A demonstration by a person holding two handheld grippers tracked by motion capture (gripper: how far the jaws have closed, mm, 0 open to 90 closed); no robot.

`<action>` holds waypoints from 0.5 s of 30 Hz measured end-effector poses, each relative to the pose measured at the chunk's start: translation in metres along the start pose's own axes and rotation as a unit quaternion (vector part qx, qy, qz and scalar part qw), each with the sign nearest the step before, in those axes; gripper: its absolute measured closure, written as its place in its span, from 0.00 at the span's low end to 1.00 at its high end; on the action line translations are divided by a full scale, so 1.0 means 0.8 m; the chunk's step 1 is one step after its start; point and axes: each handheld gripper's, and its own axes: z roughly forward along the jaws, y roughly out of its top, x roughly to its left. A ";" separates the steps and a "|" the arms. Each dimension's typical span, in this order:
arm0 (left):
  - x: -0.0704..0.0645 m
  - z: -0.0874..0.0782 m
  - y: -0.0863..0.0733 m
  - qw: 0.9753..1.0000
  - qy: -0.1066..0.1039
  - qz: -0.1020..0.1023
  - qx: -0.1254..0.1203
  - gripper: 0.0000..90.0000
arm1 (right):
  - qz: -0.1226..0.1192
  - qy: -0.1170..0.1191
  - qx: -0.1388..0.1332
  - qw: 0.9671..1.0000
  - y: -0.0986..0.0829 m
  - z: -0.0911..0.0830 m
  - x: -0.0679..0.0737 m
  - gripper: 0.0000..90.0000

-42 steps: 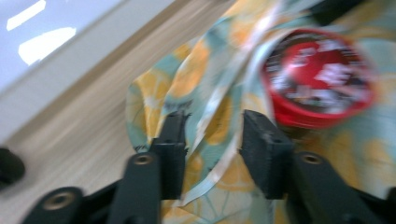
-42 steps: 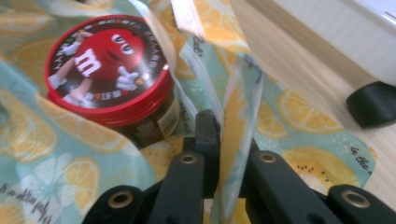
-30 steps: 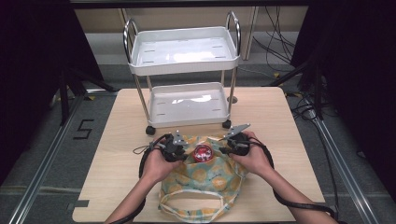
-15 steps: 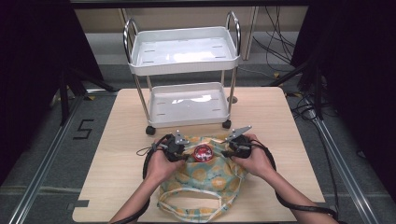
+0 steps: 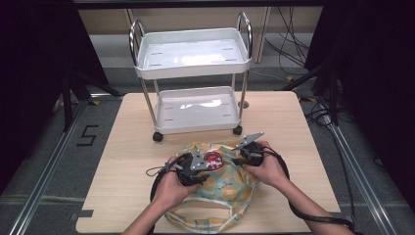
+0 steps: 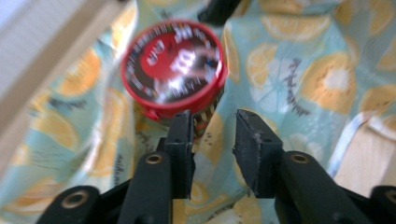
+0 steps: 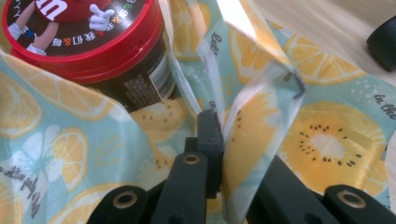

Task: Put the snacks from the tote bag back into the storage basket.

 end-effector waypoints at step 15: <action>-0.015 0.021 -0.018 0.997 -0.050 0.022 0.061 0.99 | 0.021 0.011 -0.004 1.000 -0.001 0.000 -0.001 0.98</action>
